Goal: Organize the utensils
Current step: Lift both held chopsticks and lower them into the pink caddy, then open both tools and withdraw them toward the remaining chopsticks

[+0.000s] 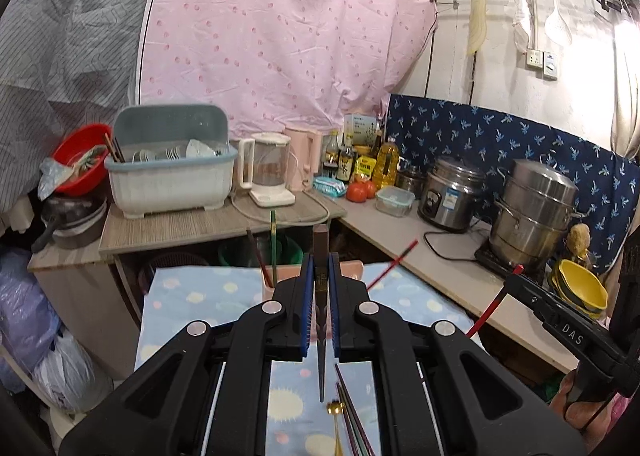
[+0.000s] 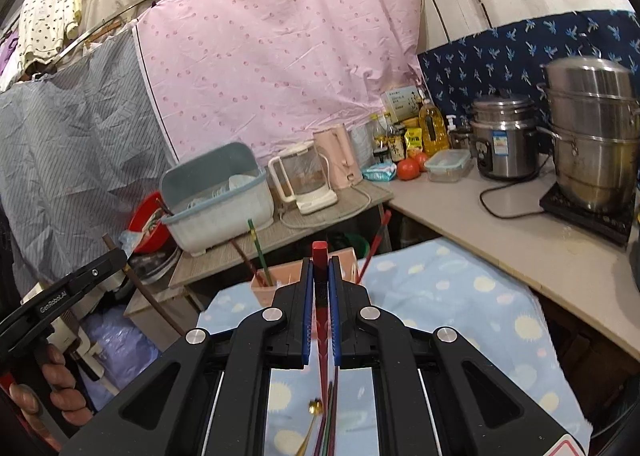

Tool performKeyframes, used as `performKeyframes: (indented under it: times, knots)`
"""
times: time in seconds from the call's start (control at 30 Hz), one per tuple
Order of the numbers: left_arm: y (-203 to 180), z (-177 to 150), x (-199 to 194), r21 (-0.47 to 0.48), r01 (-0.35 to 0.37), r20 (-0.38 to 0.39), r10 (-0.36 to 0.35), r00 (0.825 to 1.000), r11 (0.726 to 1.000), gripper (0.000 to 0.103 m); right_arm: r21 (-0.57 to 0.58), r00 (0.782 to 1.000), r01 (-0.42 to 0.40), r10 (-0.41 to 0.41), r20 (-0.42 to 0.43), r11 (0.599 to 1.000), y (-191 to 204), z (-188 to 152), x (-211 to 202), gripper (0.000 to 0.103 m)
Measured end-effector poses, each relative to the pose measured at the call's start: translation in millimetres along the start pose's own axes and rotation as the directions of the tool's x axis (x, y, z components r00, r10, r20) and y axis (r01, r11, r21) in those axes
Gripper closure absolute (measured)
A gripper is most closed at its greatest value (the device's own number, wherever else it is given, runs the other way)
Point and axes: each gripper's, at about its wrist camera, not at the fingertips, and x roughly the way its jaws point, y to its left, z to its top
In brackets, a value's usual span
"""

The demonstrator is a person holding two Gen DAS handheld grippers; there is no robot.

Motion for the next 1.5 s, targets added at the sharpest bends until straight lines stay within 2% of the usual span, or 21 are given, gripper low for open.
performKeyframes:
  times: [0.3, 0.57, 0.77, 1.1, 1.13, 1.17, 1.2, 1.23, 1.27, 1.5]
  knots:
    - [4.1, 61.5, 43.7, 0.005, -0.012, 0.087, 0.011, 0.996, 1.000, 0.096, 0.001, 0.998, -0.022, 0.022, 0.062, 1.000, 16.0, 62.0, 59.5, 0.096]
    - [10.0, 87.4, 97.2, -0.017, -0.021, 0.116, 0.023, 0.993, 1.000, 0.096, 0.045, 0.994, -0.031, 0.027, 0.102, 0.999, 21.1, 95.8, 120.5, 0.096]
    - [19.3, 82.7, 136.9, -0.033, -0.022, 0.079, 0.024, 0.997, 0.999, 0.096, 0.065, 0.998, -0.028, 0.024, 0.063, 0.997, 17.6, 92.1, 163.2, 0.096]
    - [30.9, 53.1, 182.6, -0.059, -0.005, -0.011, 0.004, 1.000, 0.998, 0.095, 0.053, 0.998, -0.001, 0.004, -0.056, 0.999, 9.6, 54.3, 215.4, 0.096]
    - [33.0, 50.2, 185.4, -0.066, -0.003, -0.020, 0.001, 1.000, 0.998, 0.095, 0.049, 0.998, 0.005, -0.002, -0.062, 0.999, 9.0, 51.3, 216.6, 0.093]
    - [35.8, 46.7, 187.2, -0.075, -0.007, -0.026, 0.005, 1.000, 0.997, 0.093, 0.044, 0.998, 0.014, -0.011, -0.063, 0.999, 8.0, 47.6, 216.7, 0.085]
    - [38.5, 44.0, 188.0, -0.083, -0.018, -0.030, 0.015, 0.999, 0.996, 0.081, 0.040, 0.998, 0.026, -0.023, -0.062, 0.999, 7.1, 45.0, 215.5, 0.079]
    - [41.1, 41.9, 188.3, -0.089, -0.030, -0.032, 0.027, 0.999, 0.996, 0.072, 0.042, 0.998, 0.030, -0.027, -0.058, 0.999, 5.5, 43.0, 213.7, 0.067]
    - [43.6, 39.8, 187.0, -0.095, -0.041, -0.030, 0.038, 0.999, 0.995, 0.058, 0.045, 0.998, 0.030, -0.027, -0.054, 0.999, 4.1, 41.1, 210.3, 0.065]
    - [50.9, 22.9, 170.5, -0.101, -0.050, -0.064, 0.043, 0.997, 0.994, 0.057, 0.050, 0.997, 0.016, -0.012, -0.072, 0.999, 4.0, 26.7, 186.7, 0.065]
